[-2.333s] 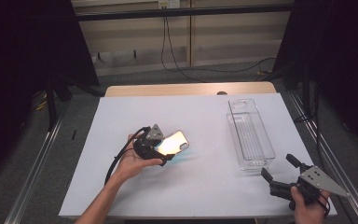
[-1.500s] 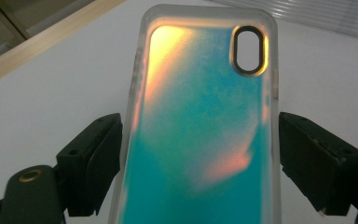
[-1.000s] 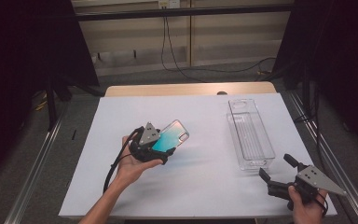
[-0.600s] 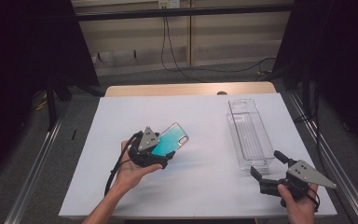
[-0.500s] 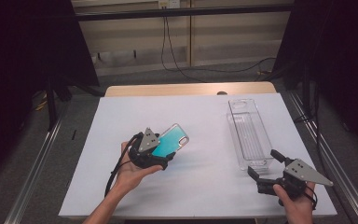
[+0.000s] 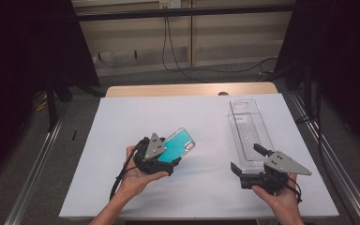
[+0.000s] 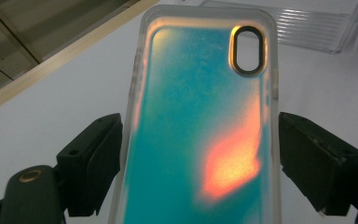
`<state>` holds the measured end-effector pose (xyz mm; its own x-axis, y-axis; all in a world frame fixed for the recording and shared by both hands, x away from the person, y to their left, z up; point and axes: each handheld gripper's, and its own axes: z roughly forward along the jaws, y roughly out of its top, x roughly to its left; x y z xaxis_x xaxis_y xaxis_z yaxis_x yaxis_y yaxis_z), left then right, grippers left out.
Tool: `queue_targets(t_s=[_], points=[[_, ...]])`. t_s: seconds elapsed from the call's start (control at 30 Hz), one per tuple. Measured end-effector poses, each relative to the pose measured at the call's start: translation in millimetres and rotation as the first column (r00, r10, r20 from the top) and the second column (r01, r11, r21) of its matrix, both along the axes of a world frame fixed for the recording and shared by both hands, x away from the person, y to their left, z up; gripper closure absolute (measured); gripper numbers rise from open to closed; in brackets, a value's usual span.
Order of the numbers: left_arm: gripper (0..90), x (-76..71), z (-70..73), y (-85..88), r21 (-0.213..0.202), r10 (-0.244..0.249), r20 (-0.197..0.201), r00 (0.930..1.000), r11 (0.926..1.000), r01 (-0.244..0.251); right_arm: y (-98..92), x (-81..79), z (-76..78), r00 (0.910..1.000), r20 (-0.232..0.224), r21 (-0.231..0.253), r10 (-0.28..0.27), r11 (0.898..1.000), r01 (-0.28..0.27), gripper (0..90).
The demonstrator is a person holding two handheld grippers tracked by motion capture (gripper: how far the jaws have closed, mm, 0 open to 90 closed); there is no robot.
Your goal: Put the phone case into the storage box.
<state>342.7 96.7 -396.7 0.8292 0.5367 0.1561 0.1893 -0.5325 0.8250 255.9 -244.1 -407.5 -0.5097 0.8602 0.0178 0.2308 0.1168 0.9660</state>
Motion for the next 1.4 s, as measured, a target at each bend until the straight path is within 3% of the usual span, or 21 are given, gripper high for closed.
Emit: queue_targets(t_s=[0.43,0.7,0.77,0.87,1.1,1.4], points=[[16.5,-3.7,0.0,-10.2,0.026,-0.007,0.027,0.9996,0.9996,0.007,34.0,21.7,1.2,0.9985,-0.044,-0.037,0.032,0.999,-0.034,1.2],[16.5,-6.7,0.5,-15.4,0.036,-0.003,0.052,0.9986,0.9994,0.001,45.8,32.2,4.6,0.9952,-0.088,-0.03,0.042,0.999,-0.045,1.6],[16.6,-6.9,0.6,-16.4,0.042,0.003,0.054,0.9986,0.9991,-0.005,48.4,35.5,5.7,0.9927,-0.109,-0.021,0.053,0.998,-0.056,1.4],[16.6,-7.4,0.5,-18.0,0.048,0.005,0.063,0.998,0.9988,-0.008,51.8,40.0,7.3,0.9886,-0.134,-0.046,0.069,0.996,-0.075,2.2],[16.6,-6.3,0.4,-25.0,0.045,0.021,0.09,0.9957,0.9987,-0.025,51.5,49.1,13.3,0.9789,-0.192,-0.013,0.069,0.997,-0.073,3.9],[16.6,-10.3,-3.2,-29.5,0.061,0.046,0.146,0.9882,0.9966,-0.055,54.9,52.4,23.4,0.9654,-0.247,-0.061,0.083,0.993,-0.101,4.4]])
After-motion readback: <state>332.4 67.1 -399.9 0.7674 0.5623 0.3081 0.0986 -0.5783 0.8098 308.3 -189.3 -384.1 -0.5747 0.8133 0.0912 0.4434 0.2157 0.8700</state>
